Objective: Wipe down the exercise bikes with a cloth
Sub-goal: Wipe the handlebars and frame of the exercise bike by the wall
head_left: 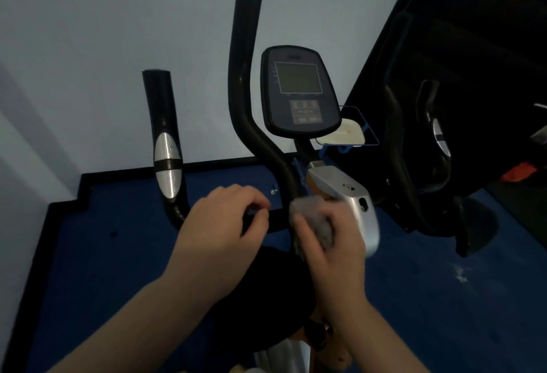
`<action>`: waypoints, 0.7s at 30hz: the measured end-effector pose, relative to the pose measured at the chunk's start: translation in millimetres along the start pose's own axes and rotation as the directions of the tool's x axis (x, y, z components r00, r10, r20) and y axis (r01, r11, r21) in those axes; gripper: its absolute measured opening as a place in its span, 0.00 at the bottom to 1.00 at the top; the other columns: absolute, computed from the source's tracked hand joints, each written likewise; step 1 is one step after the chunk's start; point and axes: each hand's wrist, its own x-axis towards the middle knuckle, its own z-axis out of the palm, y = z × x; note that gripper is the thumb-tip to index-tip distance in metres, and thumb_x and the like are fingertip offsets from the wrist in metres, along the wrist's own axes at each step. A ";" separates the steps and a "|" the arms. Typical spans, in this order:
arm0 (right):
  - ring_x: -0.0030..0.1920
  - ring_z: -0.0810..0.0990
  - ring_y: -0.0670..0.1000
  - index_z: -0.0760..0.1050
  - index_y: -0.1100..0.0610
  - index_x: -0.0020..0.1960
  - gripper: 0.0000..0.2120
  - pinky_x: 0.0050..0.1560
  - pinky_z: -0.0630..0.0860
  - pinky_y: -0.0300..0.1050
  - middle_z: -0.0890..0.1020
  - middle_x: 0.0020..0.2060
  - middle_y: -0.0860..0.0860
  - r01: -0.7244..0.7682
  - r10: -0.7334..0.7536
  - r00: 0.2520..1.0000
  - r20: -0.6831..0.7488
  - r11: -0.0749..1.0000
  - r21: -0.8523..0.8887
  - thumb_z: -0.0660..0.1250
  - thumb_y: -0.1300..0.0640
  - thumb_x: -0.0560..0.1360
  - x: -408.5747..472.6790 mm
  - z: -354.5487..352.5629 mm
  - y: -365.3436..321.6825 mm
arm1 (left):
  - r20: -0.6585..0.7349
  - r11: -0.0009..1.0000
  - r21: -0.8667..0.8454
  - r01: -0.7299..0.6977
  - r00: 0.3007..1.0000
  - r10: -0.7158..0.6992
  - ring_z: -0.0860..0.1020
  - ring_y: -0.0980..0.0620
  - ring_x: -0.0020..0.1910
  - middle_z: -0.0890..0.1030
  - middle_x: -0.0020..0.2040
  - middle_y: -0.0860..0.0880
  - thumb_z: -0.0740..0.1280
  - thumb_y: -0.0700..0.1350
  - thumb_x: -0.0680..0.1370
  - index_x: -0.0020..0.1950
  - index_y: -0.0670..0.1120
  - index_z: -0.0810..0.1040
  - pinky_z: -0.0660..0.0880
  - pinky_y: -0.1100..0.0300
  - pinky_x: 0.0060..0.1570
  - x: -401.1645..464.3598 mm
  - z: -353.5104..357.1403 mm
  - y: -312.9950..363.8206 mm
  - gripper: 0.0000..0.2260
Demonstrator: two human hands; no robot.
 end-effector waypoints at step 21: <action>0.42 0.73 0.40 0.68 0.42 0.45 0.04 0.39 0.71 0.39 0.73 0.43 0.40 0.008 -0.005 0.992 0.128 1.000 -0.024 0.63 0.47 0.77 3.2 -4.8 1.5 | -0.030 0.980 0.176 0.092 0.996 -0.088 0.72 0.62 0.45 0.73 0.38 0.66 0.66 0.54 0.73 0.48 0.60 0.80 0.63 0.72 0.41 5.5 1.6 0.4 0.06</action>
